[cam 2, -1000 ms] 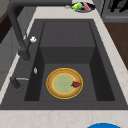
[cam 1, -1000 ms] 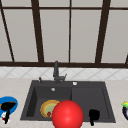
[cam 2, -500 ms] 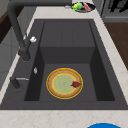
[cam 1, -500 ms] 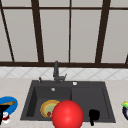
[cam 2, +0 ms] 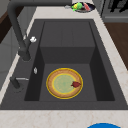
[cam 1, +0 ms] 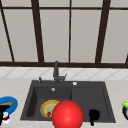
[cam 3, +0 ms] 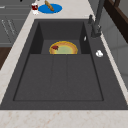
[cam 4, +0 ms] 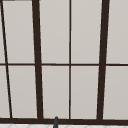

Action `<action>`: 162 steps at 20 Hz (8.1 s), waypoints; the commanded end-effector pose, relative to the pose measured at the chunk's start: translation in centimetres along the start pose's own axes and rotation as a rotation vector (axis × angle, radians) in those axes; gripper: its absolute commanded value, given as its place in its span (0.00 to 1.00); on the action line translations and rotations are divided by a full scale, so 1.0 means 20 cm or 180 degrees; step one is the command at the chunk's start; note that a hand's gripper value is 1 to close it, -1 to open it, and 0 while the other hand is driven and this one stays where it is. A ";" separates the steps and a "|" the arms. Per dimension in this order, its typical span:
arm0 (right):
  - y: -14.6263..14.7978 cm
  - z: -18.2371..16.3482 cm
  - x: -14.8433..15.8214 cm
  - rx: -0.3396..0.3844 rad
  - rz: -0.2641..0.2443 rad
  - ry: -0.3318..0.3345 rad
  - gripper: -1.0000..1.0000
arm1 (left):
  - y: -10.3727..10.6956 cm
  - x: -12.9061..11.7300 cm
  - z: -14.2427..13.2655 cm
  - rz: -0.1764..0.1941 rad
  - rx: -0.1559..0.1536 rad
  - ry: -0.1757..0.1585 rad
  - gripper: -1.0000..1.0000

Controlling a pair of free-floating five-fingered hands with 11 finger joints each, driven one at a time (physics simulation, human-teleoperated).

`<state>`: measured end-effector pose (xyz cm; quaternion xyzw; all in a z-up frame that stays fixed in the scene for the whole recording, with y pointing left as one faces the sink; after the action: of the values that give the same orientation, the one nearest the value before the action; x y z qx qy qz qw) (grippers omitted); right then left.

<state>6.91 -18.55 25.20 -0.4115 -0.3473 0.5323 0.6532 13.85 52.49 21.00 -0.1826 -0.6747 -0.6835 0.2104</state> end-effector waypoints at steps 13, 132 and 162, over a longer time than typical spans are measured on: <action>0.00 0.00 0.00 0.0000 0.0000 0.0000 0.50 | -0.12 -0.24 0.09 0.0110 0.0010 -0.0010 0.00; 0.00 0.00 0.00 0.0000 0.0000 0.0000 0.50 | 0.39 -0.88 -1.81 -0.0071 0.0203 0.0045 1.00; 0.00 0.00 0.00 0.0000 0.0000 0.0000 0.50 | -0.17 -1.93 -1.83 -0.0174 0.0084 0.0171 1.00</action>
<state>6.91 -18.55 25.20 -0.4115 -0.3473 0.5323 0.6532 45.28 17.62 -1.88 -0.1636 -0.6804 -0.6793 0.2210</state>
